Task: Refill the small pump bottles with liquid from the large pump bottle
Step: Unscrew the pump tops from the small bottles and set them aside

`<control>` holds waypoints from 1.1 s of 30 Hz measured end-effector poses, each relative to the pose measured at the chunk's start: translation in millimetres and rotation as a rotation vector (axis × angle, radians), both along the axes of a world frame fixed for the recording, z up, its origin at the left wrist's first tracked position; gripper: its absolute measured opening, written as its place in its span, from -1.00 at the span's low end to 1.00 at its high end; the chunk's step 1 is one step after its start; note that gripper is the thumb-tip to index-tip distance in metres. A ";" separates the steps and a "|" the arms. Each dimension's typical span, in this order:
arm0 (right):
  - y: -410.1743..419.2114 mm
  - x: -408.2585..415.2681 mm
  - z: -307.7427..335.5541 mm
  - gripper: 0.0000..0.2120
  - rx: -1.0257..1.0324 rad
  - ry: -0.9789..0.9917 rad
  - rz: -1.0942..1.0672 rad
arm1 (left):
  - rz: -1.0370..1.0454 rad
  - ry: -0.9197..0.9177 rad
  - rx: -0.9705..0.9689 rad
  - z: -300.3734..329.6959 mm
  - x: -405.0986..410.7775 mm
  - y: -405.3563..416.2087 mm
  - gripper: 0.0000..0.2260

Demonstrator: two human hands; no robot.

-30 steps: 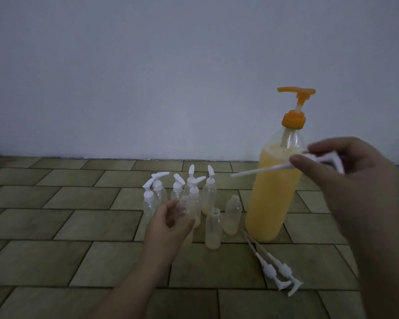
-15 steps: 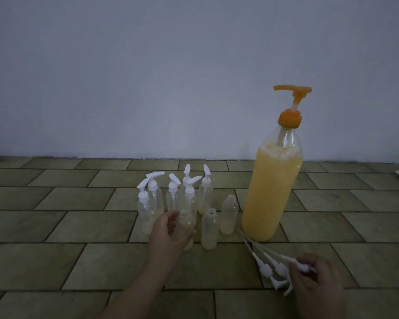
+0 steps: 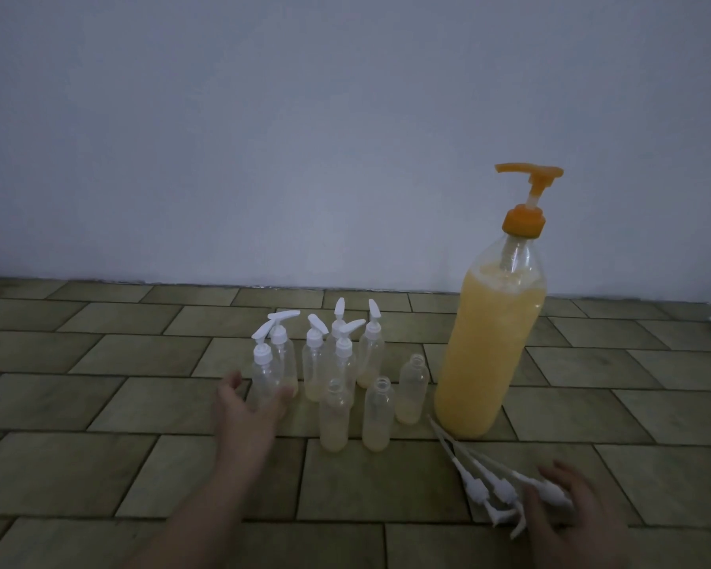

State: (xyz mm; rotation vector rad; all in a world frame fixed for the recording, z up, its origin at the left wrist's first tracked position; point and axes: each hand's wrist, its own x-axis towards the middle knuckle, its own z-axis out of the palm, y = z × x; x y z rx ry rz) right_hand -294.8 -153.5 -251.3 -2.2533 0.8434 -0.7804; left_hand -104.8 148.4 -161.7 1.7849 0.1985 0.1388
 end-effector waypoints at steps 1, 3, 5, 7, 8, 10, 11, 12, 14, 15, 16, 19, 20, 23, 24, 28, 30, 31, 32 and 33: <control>-3.0 1.2 -4.9 -0.43 -0.030 -0.126 -0.008 | -0.044 -0.006 -0.005 0.0 4.1 -0.4 -0.34; 13.6 1.5 22.4 -0.52 -0.072 -0.204 0.066 | -0.091 -0.043 0.011 0.8 9.1 -2.4 -0.52; 36.2 17.1 79.9 -0.45 -0.041 -0.303 0.125 | -0.078 -0.069 0.019 3.9 9.2 -2.9 -0.67; 50.1 24.6 102.3 -0.60 -0.173 -0.414 0.125 | -0.037 -0.109 0.006 5.2 4.9 0.1 -0.72; 58.4 26.9 115.5 -0.68 -0.219 -0.456 0.152 | -0.015 -0.148 -0.009 7.4 1.2 2.6 -0.70; 67.6 36.9 131.9 -0.78 -0.169 -0.484 0.164 | 0.021 -0.268 -0.045 18.5 -7.2 6.2 -0.61; 76.1 42.1 144.6 -0.80 -0.131 -0.508 0.194 | 0.028 -0.342 -0.065 28.6 -12.1 6.4 -0.60; 85.3 46.2 158.4 -0.83 -0.084 -0.532 0.266 | 0.022 -0.408 -0.074 40.5 -17.5 5.3 -0.61; 107.5 56.8 190.5 -0.86 0.033 -0.529 0.408 | -0.047 -0.486 -0.037 63.2 -28.3 -1.0 -0.64; 118.7 61.7 204.9 -0.83 0.142 -0.495 0.474 | -0.103 -0.500 -0.015 72.6 -33.5 -6.2 -0.66; 128.2 68.4 216.4 -0.77 0.247 -0.436 0.541 | -0.162 -0.499 -0.008 79.2 -38.4 -11.8 -0.67; 155.1 84.1 235.9 -0.67 0.366 -0.319 0.601 | -0.270 -0.526 0.050 88.4 -52.1 -27.2 -0.62; 159.8 87.9 237.5 -0.71 0.343 -0.335 0.574 | -0.300 -0.541 0.062 88.6 -55.3 -30.7 -0.60; 159.4 94.7 238.2 -0.86 0.285 -0.341 0.513 | -0.406 -0.486 -0.016 87.5 -59.7 -31.9 -0.56; 156.3 95.4 239.0 -0.87 0.290 -0.304 0.541 | -0.441 -0.459 -0.038 87.3 -60.1 -30.2 -0.55; 140.5 94.2 248.2 -0.68 0.440 -0.179 0.725 | -0.537 -0.372 -0.183 87.5 -62.4 -25.4 -0.61; 135.9 92.6 250.5 -0.50 0.537 -0.210 0.752 | -0.543 -0.362 -0.193 87.8 -62.6 -27.8 -0.61; 135.5 92.1 250.5 -0.38 0.562 -0.218 0.760 | -0.561 -0.362 -0.169 89.2 -63.8 -29.6 -0.61; 135.3 92.2 250.1 -0.24 0.554 -0.213 0.764 | -0.594 -0.368 -0.147 90.7 -65.6 -31.3 -0.61; 134.7 91.9 250.1 -0.11 0.522 -0.203 0.756 | -0.625 -0.376 -0.144 91.4 -67.0 -32.4 -0.62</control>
